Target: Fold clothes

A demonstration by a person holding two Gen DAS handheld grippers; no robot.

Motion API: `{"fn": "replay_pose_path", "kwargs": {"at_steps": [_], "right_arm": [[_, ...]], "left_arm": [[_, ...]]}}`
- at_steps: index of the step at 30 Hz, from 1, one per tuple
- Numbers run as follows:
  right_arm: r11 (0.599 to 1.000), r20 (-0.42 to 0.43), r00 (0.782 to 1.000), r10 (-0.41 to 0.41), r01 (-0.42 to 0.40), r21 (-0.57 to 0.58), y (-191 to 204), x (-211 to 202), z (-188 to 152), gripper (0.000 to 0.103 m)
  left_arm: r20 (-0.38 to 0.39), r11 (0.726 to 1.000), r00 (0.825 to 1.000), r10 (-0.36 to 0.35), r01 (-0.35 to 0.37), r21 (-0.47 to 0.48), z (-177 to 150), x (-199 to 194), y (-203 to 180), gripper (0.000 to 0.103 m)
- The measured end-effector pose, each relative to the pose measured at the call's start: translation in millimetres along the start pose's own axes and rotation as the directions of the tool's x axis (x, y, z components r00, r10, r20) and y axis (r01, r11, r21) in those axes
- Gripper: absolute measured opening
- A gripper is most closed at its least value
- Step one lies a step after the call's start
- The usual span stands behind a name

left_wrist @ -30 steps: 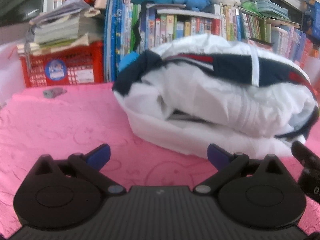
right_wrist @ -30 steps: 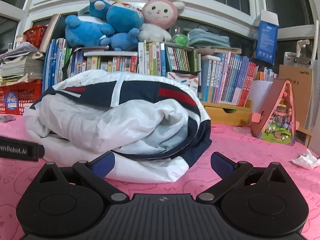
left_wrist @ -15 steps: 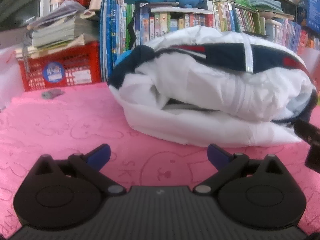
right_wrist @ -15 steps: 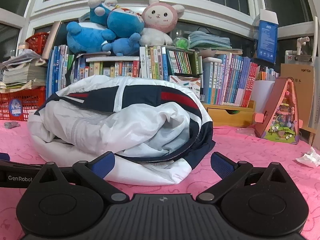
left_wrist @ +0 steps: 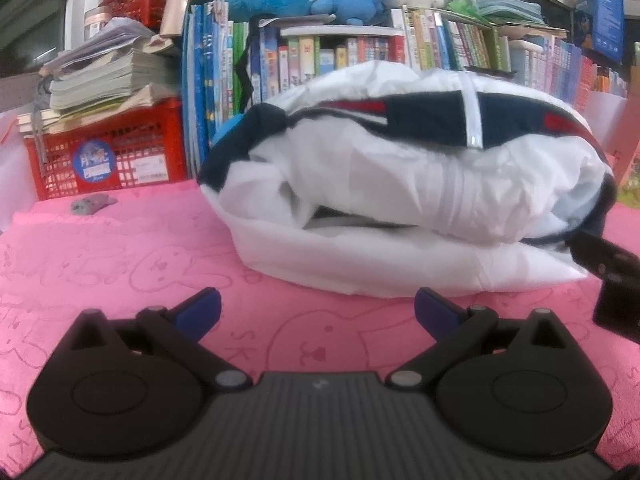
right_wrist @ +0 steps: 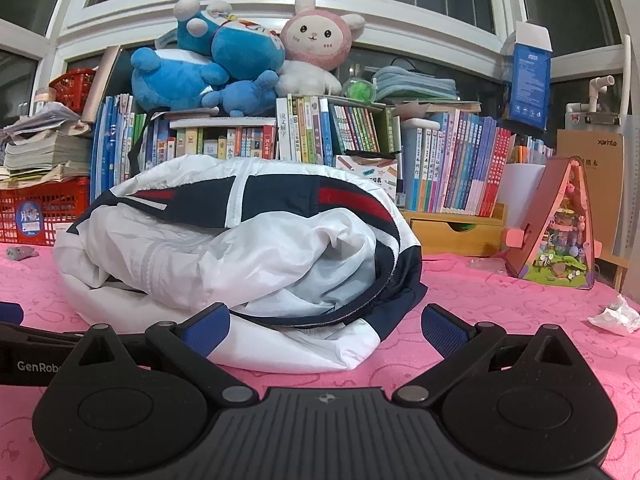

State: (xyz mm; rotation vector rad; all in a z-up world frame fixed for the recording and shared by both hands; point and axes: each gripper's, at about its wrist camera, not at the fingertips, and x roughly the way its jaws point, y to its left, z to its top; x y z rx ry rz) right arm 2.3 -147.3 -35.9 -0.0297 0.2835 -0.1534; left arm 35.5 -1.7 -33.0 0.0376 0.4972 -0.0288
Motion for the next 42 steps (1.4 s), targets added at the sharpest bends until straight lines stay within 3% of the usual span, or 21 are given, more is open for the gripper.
{"fn": "replay_pose_path", "kwargs": {"at_steps": [42], "right_arm": [[1.000,-0.011,1.000,0.020,-0.020,-0.006,1.7,1.4,-0.9,0.103]], "left_arm": [[-0.012,1.000,1.000,0.018,-0.018,-0.003,0.0,2.4,0.4,0.103]]}}
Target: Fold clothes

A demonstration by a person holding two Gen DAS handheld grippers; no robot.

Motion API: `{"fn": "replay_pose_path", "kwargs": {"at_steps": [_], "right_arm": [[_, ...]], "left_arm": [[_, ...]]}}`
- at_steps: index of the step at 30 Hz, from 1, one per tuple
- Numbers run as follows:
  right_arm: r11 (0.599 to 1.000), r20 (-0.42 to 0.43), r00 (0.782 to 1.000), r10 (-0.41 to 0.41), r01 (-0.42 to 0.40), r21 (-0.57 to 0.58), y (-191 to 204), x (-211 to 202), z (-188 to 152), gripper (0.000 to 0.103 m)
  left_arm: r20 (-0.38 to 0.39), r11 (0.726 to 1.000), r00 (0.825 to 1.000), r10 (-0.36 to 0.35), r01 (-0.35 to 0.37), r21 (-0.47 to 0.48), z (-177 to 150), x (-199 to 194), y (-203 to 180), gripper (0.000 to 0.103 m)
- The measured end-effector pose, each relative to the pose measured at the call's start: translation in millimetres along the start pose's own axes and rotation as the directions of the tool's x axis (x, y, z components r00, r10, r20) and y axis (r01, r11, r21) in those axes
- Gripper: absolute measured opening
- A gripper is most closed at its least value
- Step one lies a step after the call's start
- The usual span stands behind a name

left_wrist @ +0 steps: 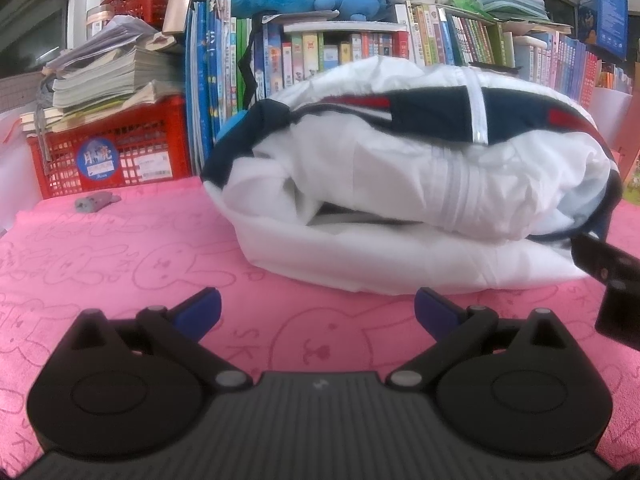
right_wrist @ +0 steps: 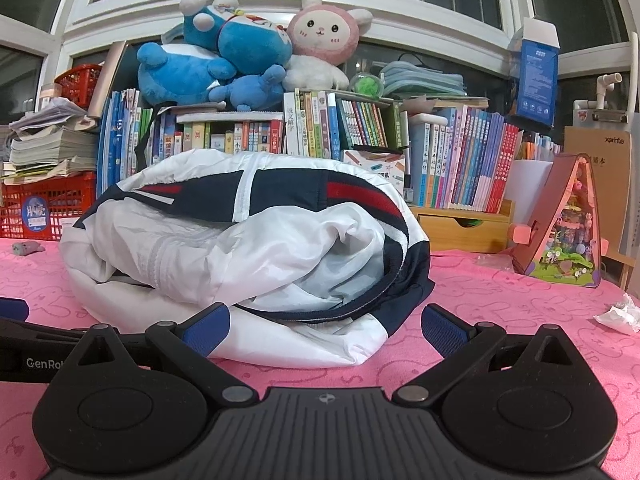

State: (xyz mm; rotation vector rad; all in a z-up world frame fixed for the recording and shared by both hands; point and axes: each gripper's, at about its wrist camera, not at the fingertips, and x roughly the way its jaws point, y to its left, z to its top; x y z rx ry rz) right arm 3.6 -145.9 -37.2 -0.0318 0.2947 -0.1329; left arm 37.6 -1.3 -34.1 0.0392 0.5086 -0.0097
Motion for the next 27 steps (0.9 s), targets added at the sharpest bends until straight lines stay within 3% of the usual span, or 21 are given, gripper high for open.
{"fn": "replay_pose_path", "kwargs": {"at_steps": [6,9,12,14,16,18,21,24,27], "right_arm": [[0.999,-0.012,1.000,-0.027,0.027,0.022,-3.4,1.8,1.6,0.103],[0.999,0.005,0.999,-0.054,0.054,-0.002,-9.3,10.0,13.2,0.096],[0.995,0.018,0.995,-0.099,0.099,-0.005,-23.6,25.8,33.5,0.073],[0.995,-0.017,0.995,-0.098,0.099,0.025,-35.2,42.5,47.6,0.049],[0.996,-0.056,0.997,-0.055,0.059,0.060,-43.7,57.3,57.7,0.041],[0.999,-0.058,0.998,-0.029,0.032,0.038,-43.4,64.8,64.2,0.040],[0.999,0.017,1.000,0.007,-0.007,-0.046,-30.0,59.3,71.7,0.040],[0.983,0.085,0.989,0.124,-0.111,-0.150,-10.9,48.5,82.6,0.057],[0.940,0.041,0.979,0.200,-0.180,-0.289,20.5,60.4,91.4,0.065]], "left_arm": [[-0.009,1.000,1.000,0.001,-0.001,-0.011,1.0,1.2,2.2,0.103],[-0.026,0.999,0.999,-0.029,0.028,-0.041,1.3,2.3,8.9,0.103],[-0.023,0.997,0.998,-0.050,0.048,-0.066,7.5,0.6,24.4,0.103],[-0.009,0.996,1.000,-0.028,0.027,-0.081,14.7,0.0,36.0,0.103],[-0.003,0.994,1.000,-0.021,0.021,-0.108,21.9,1.2,48.3,0.103],[-0.009,0.992,1.000,-0.025,0.023,-0.122,28.5,4.8,57.7,0.103],[-0.002,0.995,1.000,-0.008,0.008,-0.098,36.8,7.1,63.1,0.103],[0.018,0.997,1.000,0.003,-0.002,-0.082,44.4,9.1,66.1,0.103],[0.027,0.997,1.000,0.000,0.002,-0.080,48.3,10.2,64.7,0.103]]}}
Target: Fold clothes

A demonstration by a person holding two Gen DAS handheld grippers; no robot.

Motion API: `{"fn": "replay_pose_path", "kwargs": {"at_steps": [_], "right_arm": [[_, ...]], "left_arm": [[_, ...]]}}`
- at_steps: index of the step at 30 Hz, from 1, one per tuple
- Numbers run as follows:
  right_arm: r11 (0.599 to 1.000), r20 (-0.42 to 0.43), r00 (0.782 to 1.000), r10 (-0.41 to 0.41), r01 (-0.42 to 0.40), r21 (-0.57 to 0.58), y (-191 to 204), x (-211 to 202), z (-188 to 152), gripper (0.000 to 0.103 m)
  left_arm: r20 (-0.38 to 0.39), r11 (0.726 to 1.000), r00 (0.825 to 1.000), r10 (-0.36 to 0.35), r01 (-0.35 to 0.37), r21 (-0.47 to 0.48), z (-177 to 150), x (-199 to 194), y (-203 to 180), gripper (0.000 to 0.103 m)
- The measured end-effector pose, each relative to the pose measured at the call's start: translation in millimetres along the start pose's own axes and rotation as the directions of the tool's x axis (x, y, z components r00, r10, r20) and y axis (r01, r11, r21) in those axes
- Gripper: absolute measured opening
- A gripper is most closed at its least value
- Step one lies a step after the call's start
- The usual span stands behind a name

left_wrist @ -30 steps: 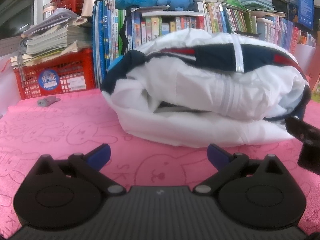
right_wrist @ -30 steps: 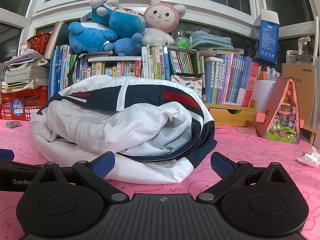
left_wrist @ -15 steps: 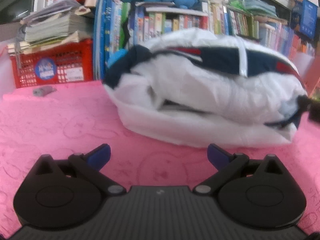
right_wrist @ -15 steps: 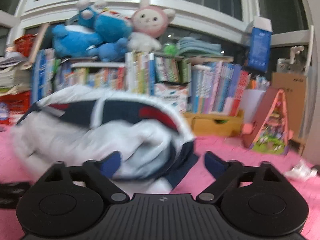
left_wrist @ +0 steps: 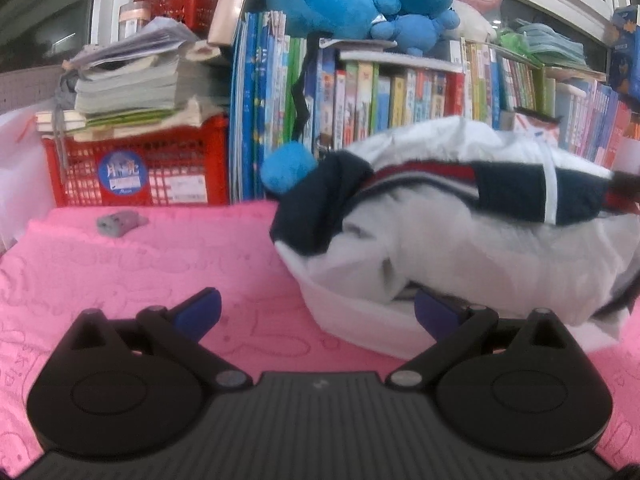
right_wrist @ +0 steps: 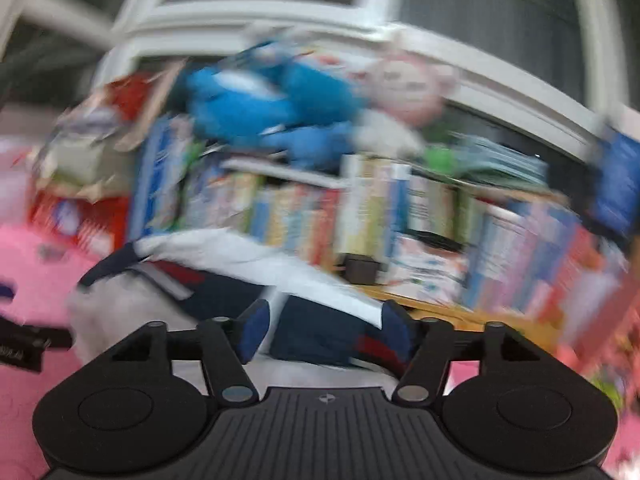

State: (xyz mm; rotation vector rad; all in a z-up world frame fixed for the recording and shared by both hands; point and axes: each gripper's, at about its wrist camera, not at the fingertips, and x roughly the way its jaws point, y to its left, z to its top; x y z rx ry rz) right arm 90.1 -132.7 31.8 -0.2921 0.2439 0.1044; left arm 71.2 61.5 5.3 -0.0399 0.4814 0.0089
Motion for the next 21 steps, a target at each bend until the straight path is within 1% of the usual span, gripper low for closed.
{"fn": "replay_pose_path", "kwargs": {"at_steps": [1,3,4,5,8,10,11,12,13,14,16,18,19,21], "right_arm": [[0.998,-0.029,0.999,0.020,-0.021,-0.051,9.3,12.8,2.9,0.065],[0.992,-0.057,0.998,0.020,-0.027,-0.127,23.8,36.0,4.3,0.065],[0.986,-0.067,0.998,0.015,-0.026,-0.165,31.4,46.0,4.3,0.067],[0.977,-0.078,0.997,0.008,-0.024,-0.210,39.8,57.3,3.4,0.072],[0.946,-0.077,0.997,0.000,-0.024,-0.323,64.2,76.7,-5.7,0.073],[0.930,-0.077,0.997,-0.019,-0.011,-0.368,73.1,85.0,-12.0,0.074],[0.926,-0.075,0.997,-0.027,-0.003,-0.377,75.5,88.2,-14.2,0.071],[0.937,-0.069,0.997,-0.034,0.008,-0.350,72.9,89.5,-14.1,0.065],[0.948,-0.060,0.997,-0.046,0.024,-0.318,69.4,89.6,-13.6,0.044],[0.960,-0.045,0.997,-0.067,0.053,-0.273,63.4,86.7,-12.0,0.029],[0.976,0.007,0.997,-0.083,0.083,-0.199,52.8,73.7,-6.1,0.021],[0.987,0.072,0.994,-0.086,0.095,-0.133,42.9,56.7,1.3,0.019],[0.989,0.106,0.990,-0.092,0.103,-0.107,38.8,47.7,4.7,0.019],[0.986,0.187,0.975,-0.118,0.137,-0.092,34.9,26.9,10.1,0.013]], "left_arm": [[0.001,1.000,1.000,-0.006,0.006,0.001,-0.9,-1.1,-1.2,0.103],[0.003,1.000,1.000,-0.017,0.017,0.005,-3.1,-3.2,-3.4,0.103],[0.003,1.000,1.000,-0.024,0.023,0.007,-4.1,-4.0,-4.2,0.103],[0.003,1.000,1.000,-0.029,0.029,0.011,-5.0,-4.5,-4.6,0.103],[0.005,0.999,1.000,-0.031,0.031,0.013,-4.5,-4.2,-2.6,0.103],[0.011,0.999,0.999,-0.031,0.030,0.010,-3.7,-4.2,-0.7,0.103],[0.015,0.999,0.999,-0.032,0.032,0.009,-3.2,-4.2,0.0,0.103],[0.019,0.999,0.999,-0.034,0.034,0.009,-2.7,-4.2,0.8,0.103],[0.021,0.999,0.999,-0.039,0.039,0.012,-2.5,-4.6,0.7,0.103],[0.025,0.999,0.999,-0.046,0.045,0.016,-2.6,-5.6,0.6,0.103],[0.034,0.998,0.998,-0.053,0.052,0.023,-2.9,-7.2,0.0,0.103],[0.044,0.998,0.997,-0.056,0.055,0.027,-1.4,-8.0,-0.9,0.103],[0.053,0.998,0.997,-0.058,0.057,0.028,0.3,-8.7,-2.0,0.103],[0.073,0.998,0.995,-0.063,0.061,0.031,3.9,-10.1,-4.6,0.103]]}}
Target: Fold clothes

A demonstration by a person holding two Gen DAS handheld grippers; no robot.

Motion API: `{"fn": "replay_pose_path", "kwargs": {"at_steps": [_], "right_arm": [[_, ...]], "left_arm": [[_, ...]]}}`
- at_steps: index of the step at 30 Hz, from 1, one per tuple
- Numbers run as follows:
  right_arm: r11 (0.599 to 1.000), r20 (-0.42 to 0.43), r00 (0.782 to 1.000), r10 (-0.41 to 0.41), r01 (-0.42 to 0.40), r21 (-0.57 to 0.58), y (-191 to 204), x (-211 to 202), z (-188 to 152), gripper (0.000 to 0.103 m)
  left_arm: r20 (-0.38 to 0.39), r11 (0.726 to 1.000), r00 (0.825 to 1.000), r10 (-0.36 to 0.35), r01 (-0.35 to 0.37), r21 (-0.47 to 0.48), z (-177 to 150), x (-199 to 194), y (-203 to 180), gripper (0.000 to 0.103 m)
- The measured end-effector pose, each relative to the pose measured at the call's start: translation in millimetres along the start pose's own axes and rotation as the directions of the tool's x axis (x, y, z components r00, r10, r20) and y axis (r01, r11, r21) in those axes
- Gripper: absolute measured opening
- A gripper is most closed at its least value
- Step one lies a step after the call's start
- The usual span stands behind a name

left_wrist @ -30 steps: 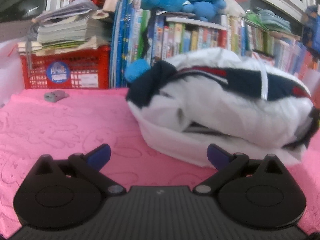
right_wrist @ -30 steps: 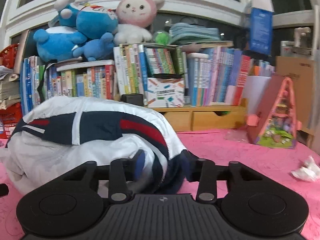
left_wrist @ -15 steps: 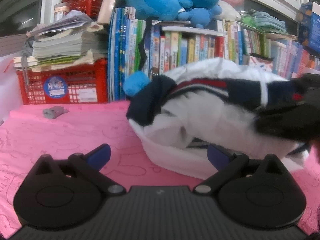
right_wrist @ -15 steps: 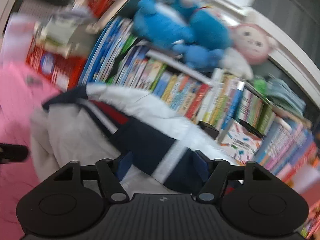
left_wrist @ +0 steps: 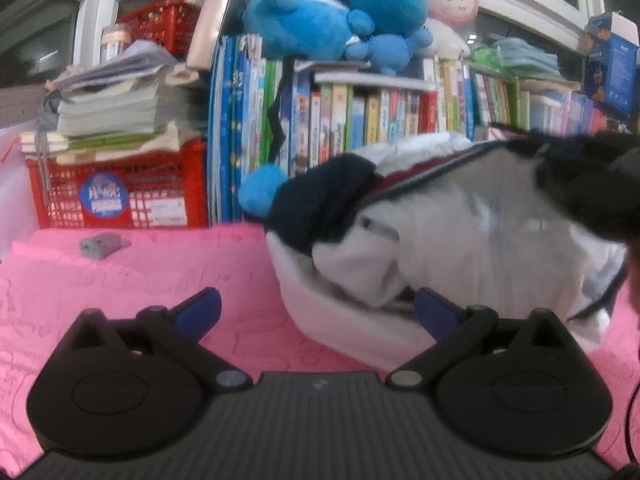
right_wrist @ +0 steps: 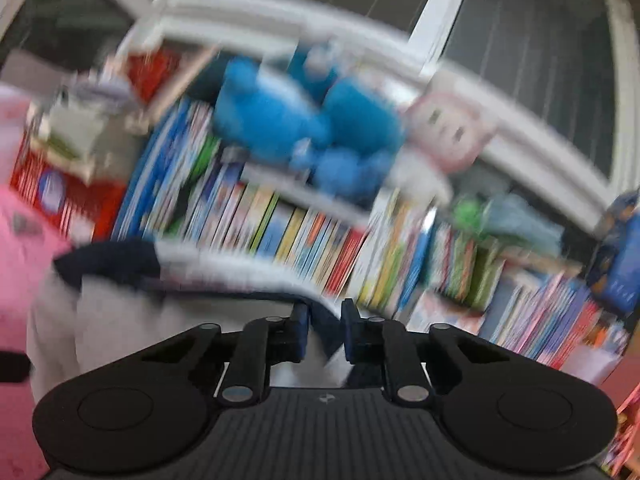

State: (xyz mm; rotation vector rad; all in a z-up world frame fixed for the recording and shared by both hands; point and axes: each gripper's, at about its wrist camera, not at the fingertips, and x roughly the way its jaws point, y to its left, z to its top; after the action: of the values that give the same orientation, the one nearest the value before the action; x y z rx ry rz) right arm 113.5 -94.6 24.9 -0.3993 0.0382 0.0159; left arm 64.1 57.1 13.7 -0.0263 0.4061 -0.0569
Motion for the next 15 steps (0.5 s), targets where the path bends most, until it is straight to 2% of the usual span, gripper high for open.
{"fn": "replay_pose_path", "kwargs": {"at_steps": [2,4,5,8,11,13,15], "right_arm": [[0.999,0.053,0.998,-0.029,0.027,0.028,-9.1,-14.9,7.2,0.010],[0.998,0.075,0.996,-0.036,0.032,0.063,-19.4,-22.8,14.0,0.009],[0.997,0.087,0.995,-0.045,0.039,0.068,-23.2,-24.3,16.7,0.005],[0.996,0.119,0.991,-0.053,0.044,0.073,-34.6,-33.0,24.1,0.005],[0.997,0.073,0.997,0.037,-0.042,0.067,-40.5,-35.1,22.6,0.007],[0.995,0.023,0.994,0.104,-0.104,0.001,-34.0,-33.7,11.5,0.009],[0.984,-0.034,0.990,0.136,-0.139,-0.112,-17.3,-28.7,-7.5,0.013]], "left_arm": [[0.021,1.000,1.000,-0.007,0.007,0.015,5.8,-1.1,-4.5,0.103],[0.047,0.999,0.999,-0.016,0.015,0.036,12.5,-2.2,-10.5,0.103],[0.059,0.999,0.998,-0.023,0.020,0.049,15.9,-2.0,-14.3,0.103],[0.093,0.995,0.995,-0.048,0.040,0.087,26.6,2.6,-26.1,0.103],[0.104,0.992,0.993,-0.062,0.051,0.112,36.4,16.6,-34.8,0.103],[0.103,0.994,0.993,-0.055,0.045,0.102,39.0,18.3,-32.7,0.103],[0.103,0.995,0.993,-0.064,0.055,0.088,33.5,13.8,-26.6,0.103]]}}
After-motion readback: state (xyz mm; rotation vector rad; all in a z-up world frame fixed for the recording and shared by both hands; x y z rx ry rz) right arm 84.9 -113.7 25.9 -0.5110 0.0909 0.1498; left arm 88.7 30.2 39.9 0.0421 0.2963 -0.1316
